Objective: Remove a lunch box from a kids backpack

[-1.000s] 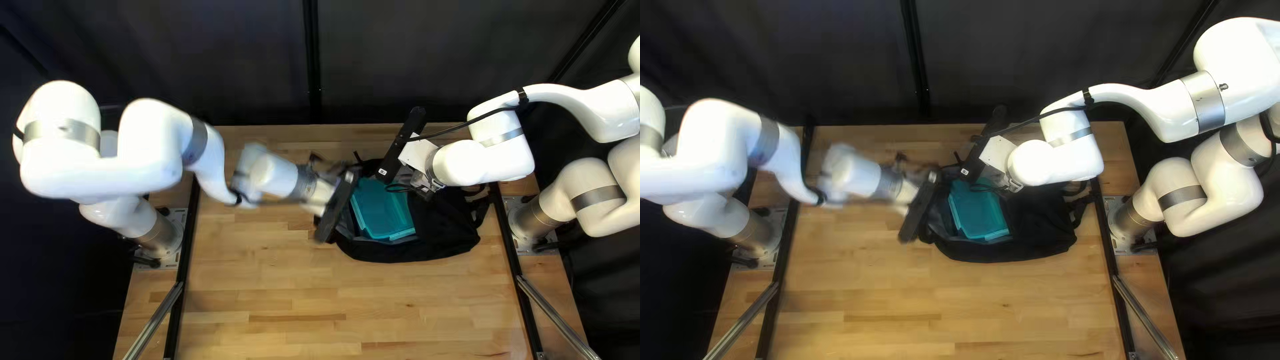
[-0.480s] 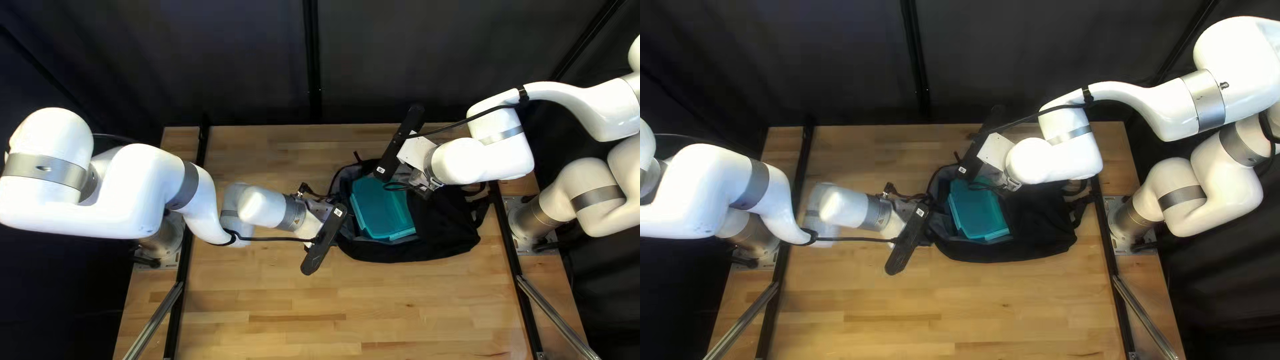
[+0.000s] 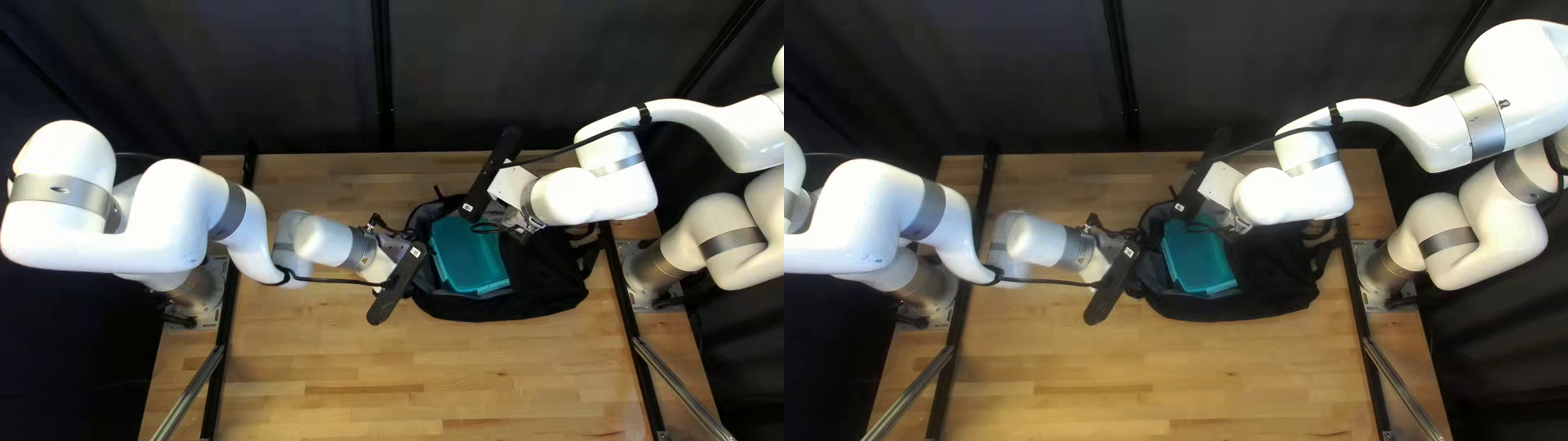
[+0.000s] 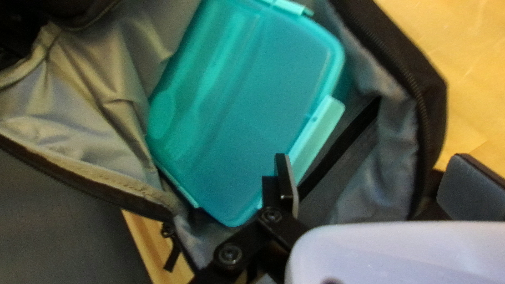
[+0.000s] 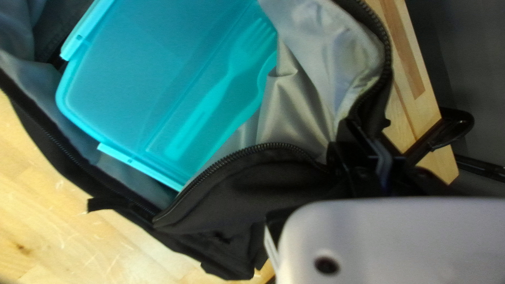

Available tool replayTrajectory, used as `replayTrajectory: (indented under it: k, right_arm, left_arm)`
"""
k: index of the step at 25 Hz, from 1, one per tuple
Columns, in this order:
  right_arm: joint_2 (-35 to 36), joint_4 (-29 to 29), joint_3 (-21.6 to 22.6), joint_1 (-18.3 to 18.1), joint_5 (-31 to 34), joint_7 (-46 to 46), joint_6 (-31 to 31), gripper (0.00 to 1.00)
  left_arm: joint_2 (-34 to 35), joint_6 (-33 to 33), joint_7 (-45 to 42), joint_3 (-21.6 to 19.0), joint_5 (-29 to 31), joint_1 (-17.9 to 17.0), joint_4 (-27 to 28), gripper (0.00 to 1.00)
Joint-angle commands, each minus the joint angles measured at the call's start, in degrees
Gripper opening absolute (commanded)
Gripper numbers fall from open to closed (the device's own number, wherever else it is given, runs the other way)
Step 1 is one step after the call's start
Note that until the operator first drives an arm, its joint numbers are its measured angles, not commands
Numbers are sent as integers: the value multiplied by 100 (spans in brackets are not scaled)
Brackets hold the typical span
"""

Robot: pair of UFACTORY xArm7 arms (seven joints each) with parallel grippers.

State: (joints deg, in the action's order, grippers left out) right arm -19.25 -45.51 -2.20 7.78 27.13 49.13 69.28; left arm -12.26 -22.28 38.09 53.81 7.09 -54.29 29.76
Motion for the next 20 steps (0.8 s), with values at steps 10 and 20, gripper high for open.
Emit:
replayTrajectory:
  k: [10,20]
  right_arm:
    - [136,-321,40,36,-97,-39,228,0]
    - [183,-278,18,29,-64,-65,109,0]
  left_arm:
    - [-1123,-208,-300,-615,89,928,976,100]
    - [-1609,-446,-517,-705,-247,863,850,100]
